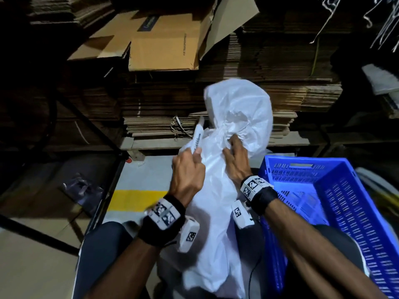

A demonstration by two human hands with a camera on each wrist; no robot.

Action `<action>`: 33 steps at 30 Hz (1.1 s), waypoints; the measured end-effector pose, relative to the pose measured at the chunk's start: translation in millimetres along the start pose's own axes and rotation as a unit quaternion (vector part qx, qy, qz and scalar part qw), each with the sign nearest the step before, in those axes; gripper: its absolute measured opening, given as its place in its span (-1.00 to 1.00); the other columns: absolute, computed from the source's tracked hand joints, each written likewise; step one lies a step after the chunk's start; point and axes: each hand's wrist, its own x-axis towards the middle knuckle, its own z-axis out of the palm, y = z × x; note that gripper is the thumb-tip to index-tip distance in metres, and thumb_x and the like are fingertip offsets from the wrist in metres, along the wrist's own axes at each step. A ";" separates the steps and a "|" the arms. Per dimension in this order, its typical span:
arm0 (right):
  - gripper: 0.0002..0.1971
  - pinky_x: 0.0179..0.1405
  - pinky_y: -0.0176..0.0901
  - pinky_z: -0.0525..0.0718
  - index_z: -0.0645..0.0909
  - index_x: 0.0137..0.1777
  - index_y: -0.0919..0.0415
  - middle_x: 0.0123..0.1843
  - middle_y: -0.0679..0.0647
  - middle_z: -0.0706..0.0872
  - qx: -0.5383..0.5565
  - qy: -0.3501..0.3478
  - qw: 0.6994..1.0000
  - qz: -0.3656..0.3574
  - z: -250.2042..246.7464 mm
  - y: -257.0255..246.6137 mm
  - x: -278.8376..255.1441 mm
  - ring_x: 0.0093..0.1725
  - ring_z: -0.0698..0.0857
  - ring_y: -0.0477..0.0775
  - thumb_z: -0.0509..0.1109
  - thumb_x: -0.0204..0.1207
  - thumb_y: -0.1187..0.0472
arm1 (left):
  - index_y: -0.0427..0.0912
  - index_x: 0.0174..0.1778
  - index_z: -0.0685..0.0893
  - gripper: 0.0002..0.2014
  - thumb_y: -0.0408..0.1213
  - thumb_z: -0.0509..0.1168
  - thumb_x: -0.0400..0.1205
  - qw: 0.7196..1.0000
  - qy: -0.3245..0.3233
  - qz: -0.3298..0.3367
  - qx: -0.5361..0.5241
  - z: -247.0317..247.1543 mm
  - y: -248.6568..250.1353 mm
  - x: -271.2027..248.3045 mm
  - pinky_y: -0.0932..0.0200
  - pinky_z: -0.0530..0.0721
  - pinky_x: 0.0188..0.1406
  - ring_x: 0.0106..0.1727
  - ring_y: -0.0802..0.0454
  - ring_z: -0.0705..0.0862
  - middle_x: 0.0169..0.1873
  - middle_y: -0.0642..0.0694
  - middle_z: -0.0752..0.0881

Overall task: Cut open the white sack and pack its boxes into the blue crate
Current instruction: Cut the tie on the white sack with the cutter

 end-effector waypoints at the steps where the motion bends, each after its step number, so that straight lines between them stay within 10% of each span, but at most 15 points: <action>1: -0.85 -0.22 -0.21 0.35 0.34 0.00 0.02 -0.19 -0.10 0.48 0.009 0.004 1.000 0.012 0.0 0.8 -2.8 -0.23 0.45 -0.14 0.23 0.58 0.28 | -0.39 0.06 0.63 -0.61 -0.10 0.10 0.84 1.000 0.007 -0.008 0.010 -5.4 -3.5 13.0 -0.10 0.63 -0.18 -0.08 -0.29 0.67 0.00 -0.37 0.70; 5: -0.80 -0.28 -0.30 0.36 0.34 -0.02 0.01 -0.23 -0.22 0.41 0.025 -0.039 0.999 0.002 1.0 -9.5 -5.6 -0.29 0.40 -0.29 0.24 0.61 0.35 | -0.29 -0.02 0.62 -0.59 0.01 0.10 0.82 0.999 0.002 -0.041 0.019 -21.4 -12.7 60.0 -0.05 0.70 -0.42 -0.28 -0.19 0.70 -0.09 -0.27 0.73; 10: -0.88 -0.11 0.02 0.57 0.41 0.10 0.03 -0.08 -0.04 0.57 0.057 -0.053 0.997 0.019 6.6 -2.7 -0.6 -0.10 0.56 0.07 0.26 0.61 0.17 | -0.26 -0.13 0.65 -0.62 -0.06 0.14 0.82 0.989 -0.093 -0.081 -0.078 -10.1 -25.4 51.1 0.15 0.51 -0.55 -0.45 -0.02 0.55 -0.36 -0.08 0.63; 16: -0.82 -0.05 -0.25 0.54 0.44 -0.01 0.09 -0.07 0.00 0.61 0.080 -0.016 0.996 0.030 3.2 -10.6 5.7 -0.06 0.59 -0.06 0.36 0.68 0.04 | -0.23 -0.21 0.67 -0.67 -0.13 0.16 0.76 0.975 -0.102 -0.098 -0.170 0.6 -24.6 51.5 0.27 0.36 -0.57 -0.56 0.04 0.45 -0.53 0.00 0.55; 28: -0.67 -0.25 -0.06 0.41 0.41 -0.26 0.16 -0.39 -0.03 0.51 0.025 0.098 0.994 0.042 -7.4 -21.1 15.4 -0.33 0.46 -0.05 0.22 0.76 0.08 | 0.04 -0.25 0.63 -0.61 0.22 0.18 0.73 0.980 -0.043 -0.024 -0.192 11.7 -33.2 38.7 0.09 0.47 -0.32 -0.56 0.11 0.50 -0.57 0.17 0.55; 33: -0.78 -0.24 -0.49 0.48 0.67 0.03 0.23 -0.14 -0.05 0.75 0.032 0.136 0.988 0.062 -16.1 -17.6 23.8 -0.18 0.67 -0.17 0.26 0.75 0.13 | -0.08 -0.26 0.64 -0.56 0.23 0.24 0.69 0.967 -0.035 -0.047 -0.249 17.8 -32.3 37.8 0.18 0.30 -0.47 -0.56 0.06 0.40 -0.58 0.11 0.45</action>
